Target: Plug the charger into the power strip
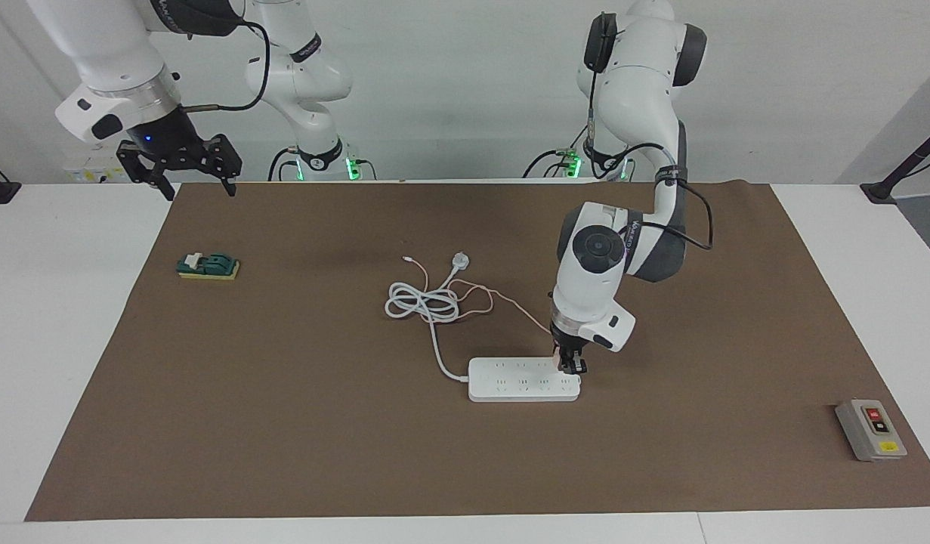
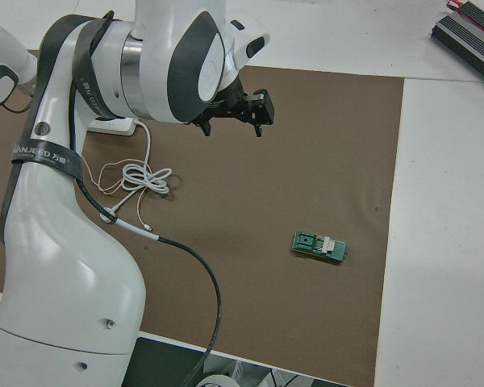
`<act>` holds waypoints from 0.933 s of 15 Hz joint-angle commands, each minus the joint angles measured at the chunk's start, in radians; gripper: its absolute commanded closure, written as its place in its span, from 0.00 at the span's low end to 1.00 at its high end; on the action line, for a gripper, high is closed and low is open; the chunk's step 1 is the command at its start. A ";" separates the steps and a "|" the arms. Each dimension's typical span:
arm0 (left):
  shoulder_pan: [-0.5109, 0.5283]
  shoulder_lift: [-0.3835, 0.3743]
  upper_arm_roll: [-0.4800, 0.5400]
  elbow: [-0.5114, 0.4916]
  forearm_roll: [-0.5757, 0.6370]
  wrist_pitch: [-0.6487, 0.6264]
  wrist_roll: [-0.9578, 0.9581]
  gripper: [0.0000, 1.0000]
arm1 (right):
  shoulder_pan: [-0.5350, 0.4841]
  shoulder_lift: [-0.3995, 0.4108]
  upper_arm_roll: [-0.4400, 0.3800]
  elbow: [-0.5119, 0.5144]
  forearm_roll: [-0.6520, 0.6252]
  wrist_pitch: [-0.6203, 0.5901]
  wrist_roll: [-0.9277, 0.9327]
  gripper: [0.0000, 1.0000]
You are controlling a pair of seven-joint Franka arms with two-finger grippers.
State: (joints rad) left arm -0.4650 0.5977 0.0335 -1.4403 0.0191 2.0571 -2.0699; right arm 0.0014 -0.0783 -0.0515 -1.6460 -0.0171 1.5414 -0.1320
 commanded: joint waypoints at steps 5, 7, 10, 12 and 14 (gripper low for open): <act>-0.001 -0.038 0.003 -0.072 0.021 0.032 -0.016 1.00 | -0.004 -0.021 0.007 -0.018 -0.018 -0.006 -0.021 0.00; -0.001 -0.041 0.003 -0.072 0.021 0.029 -0.016 1.00 | -0.003 -0.021 0.007 -0.020 -0.018 -0.006 -0.021 0.00; 0.000 -0.041 0.003 -0.072 0.021 0.031 -0.016 1.00 | -0.003 -0.021 0.007 -0.018 -0.018 -0.007 -0.021 0.00; 0.000 -0.041 0.003 -0.072 0.022 0.040 -0.015 1.00 | -0.003 -0.021 0.007 -0.018 -0.018 -0.007 -0.021 0.00; -0.001 -0.039 0.003 -0.072 0.022 0.051 -0.015 1.00 | -0.004 -0.021 0.007 -0.017 -0.018 -0.007 -0.021 0.00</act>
State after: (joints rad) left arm -0.4648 0.5856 0.0350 -1.4644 0.0198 2.0723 -2.0700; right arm 0.0026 -0.0793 -0.0506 -1.6460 -0.0171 1.5401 -0.1320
